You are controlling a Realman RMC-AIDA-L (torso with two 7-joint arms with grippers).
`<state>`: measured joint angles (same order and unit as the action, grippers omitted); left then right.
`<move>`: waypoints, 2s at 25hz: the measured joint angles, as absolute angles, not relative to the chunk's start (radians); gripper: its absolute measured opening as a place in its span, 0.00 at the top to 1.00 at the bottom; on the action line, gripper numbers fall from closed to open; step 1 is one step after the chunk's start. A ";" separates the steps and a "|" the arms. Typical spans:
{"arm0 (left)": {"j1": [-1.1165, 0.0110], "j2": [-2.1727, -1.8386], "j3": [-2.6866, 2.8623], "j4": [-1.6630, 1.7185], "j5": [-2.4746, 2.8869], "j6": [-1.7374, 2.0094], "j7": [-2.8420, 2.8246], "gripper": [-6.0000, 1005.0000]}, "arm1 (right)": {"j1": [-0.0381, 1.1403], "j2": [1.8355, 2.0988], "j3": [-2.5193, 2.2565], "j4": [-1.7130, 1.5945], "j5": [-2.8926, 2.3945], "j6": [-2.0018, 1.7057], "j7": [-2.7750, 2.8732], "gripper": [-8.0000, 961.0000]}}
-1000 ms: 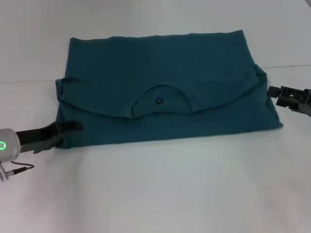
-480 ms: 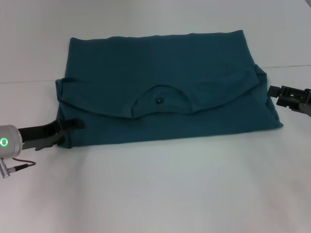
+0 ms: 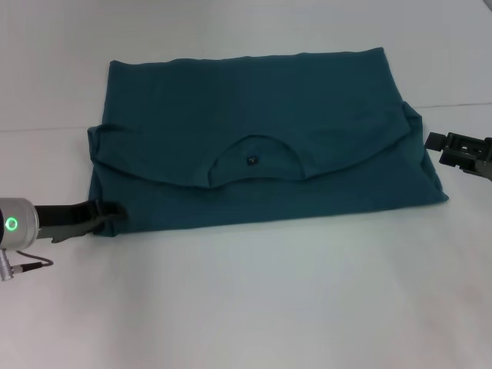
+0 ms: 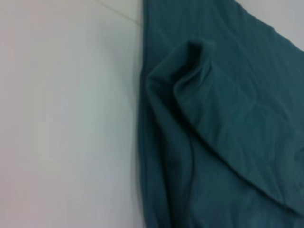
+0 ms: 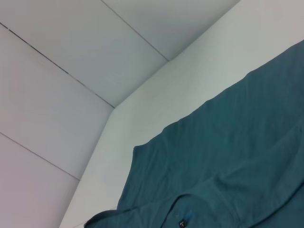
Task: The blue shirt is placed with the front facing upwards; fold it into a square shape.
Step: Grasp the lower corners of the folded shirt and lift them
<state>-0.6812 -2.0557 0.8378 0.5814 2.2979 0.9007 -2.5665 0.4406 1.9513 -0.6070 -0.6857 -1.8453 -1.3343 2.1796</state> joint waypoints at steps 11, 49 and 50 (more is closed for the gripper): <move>-0.671 -2.075 0.838 0.630 2.305 0.901 -2.566 0.71 | 0.437 1.950 -0.596 -0.673 -1.845 -1.338 2.178 0.25; -0.646 -2.031 0.655 0.610 2.260 1.007 -2.577 0.63 | 0.446 1.944 -0.594 -0.658 -1.850 -1.339 2.164 0.25; -0.650 -2.030 0.655 0.599 2.260 0.999 -2.577 0.59 | 0.446 1.943 -0.594 -0.658 -1.850 -1.338 2.164 0.25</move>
